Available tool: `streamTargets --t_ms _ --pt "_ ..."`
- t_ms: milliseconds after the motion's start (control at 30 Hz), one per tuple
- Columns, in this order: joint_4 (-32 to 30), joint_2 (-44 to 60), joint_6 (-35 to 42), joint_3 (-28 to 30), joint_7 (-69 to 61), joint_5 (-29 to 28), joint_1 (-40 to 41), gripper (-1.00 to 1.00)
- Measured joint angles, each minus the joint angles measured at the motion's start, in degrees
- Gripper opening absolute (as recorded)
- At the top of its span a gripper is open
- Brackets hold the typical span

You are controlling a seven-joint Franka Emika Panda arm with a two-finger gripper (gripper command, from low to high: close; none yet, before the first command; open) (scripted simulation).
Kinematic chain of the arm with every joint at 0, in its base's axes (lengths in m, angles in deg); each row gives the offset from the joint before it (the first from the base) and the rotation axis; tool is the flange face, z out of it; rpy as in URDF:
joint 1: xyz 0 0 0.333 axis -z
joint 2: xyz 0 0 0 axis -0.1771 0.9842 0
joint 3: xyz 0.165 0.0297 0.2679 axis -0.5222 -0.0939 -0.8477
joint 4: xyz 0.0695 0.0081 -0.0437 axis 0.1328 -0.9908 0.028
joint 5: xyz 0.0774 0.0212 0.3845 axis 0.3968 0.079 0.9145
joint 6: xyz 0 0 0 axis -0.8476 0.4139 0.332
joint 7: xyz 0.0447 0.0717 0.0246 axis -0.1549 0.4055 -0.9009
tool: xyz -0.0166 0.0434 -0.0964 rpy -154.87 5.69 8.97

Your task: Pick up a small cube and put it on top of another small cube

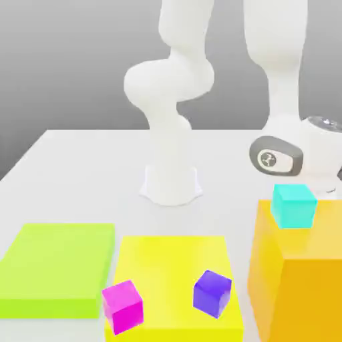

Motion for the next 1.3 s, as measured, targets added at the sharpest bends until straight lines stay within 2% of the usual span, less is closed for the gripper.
streamTargets --t_ms 200,433,633,800,1033,1167,1300 --pt "-1.69 -10.81 9.35 -7.44 -8.33 11.66 3.63 -1.0" --pt "10.93 -10.08 26.0 -13.89 -10.19 27.22 1.84 -1.0" --pt "23.33 -8.6 38.56 -10.56 -6.93 37.16 7.36 -1.0" --pt "33.33 -7.5 47.9 -4.72 -2.74 43.61 14.1 -1.0" --pt "32.54 -9.39 46.32 5.81 1.08 37.6 24.21 -1.0" --pt "28.33 -11.52 42.15 11.33 2.3 29.87 31.39 -1.0" --pt "22.18 -13.51 35.51 15.36 2.75 19.25 38.53 -1.0"
